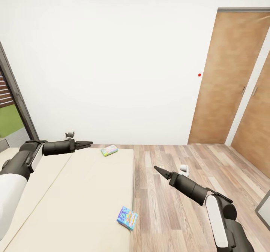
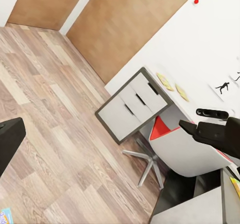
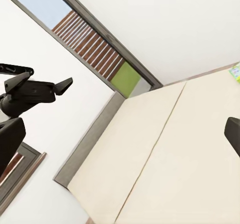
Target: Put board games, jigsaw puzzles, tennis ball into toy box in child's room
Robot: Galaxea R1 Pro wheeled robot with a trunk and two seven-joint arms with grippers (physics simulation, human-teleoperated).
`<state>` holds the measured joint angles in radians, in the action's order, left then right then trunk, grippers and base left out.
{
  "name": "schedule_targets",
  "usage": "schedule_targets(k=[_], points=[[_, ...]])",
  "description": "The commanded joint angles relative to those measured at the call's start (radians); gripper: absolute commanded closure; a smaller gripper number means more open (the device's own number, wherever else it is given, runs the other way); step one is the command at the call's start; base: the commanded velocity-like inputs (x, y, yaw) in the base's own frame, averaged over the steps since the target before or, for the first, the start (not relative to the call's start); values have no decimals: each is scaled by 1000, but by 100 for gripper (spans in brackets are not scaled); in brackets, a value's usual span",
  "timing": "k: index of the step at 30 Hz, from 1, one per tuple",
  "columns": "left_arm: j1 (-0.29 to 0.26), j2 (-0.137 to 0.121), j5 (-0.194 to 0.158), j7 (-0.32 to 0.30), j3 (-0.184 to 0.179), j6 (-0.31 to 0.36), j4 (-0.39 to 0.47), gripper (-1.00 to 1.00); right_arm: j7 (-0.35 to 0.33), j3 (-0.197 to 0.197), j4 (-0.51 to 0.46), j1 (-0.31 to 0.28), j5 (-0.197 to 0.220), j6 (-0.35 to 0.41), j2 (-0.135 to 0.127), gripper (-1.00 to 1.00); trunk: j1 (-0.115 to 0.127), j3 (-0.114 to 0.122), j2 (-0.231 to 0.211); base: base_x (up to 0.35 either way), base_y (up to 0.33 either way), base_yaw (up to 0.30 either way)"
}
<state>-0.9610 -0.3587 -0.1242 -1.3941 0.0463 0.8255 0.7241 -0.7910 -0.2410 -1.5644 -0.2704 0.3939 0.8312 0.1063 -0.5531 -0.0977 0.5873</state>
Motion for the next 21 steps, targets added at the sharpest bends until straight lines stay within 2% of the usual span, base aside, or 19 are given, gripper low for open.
schedule_targets(k=[1, 21], points=[[-1, 0, -2, -2, -1, 10, 0, -100, -3, -2, 0, -1, 0, 5, 1, -100, 0, -2, 2, 0, 0, 0], [1, 2, -2, 0, -2, 11, 0, -100, 2, 7, -2, -1, -1, 3, 1, -100, 0, -2, 2, 0, -8, 0]])
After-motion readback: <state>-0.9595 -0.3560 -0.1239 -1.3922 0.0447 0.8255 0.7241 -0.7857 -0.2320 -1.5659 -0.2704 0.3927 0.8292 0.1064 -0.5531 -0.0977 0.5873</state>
